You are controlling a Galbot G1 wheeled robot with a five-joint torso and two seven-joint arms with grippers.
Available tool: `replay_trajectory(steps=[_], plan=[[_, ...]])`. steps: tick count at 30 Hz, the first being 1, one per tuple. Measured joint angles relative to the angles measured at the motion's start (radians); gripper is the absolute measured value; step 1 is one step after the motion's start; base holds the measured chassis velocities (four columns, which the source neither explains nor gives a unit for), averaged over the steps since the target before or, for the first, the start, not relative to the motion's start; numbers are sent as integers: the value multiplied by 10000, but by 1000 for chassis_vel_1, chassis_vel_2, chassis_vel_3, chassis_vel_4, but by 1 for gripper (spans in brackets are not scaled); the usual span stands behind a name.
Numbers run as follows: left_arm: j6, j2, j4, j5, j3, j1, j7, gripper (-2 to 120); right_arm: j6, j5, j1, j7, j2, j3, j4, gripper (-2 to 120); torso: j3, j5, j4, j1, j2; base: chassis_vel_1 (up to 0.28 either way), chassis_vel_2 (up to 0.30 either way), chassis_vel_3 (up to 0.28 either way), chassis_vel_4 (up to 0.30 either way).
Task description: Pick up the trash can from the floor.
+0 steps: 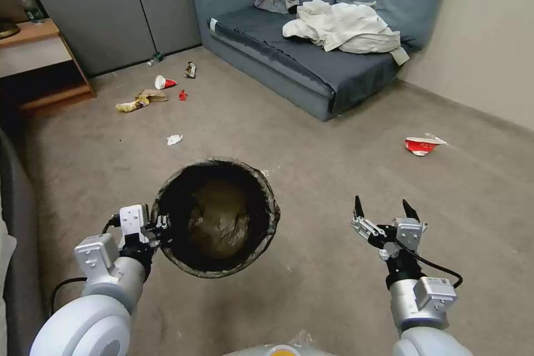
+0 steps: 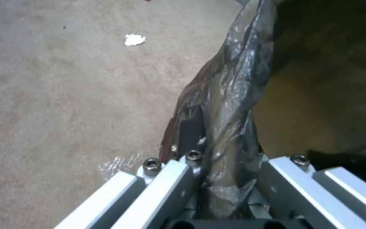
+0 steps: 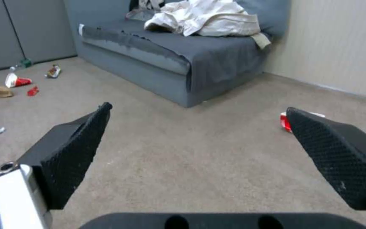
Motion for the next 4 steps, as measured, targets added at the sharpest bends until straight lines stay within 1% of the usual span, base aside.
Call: replay_trajectory(steps=[4], plan=[[8, -5, 0, 9, -1, -4, -10, 0, 0, 1, -2, 0, -1, -1, 6, 100, 0, 0, 0, 0, 0, 0, 0, 0, 0]])
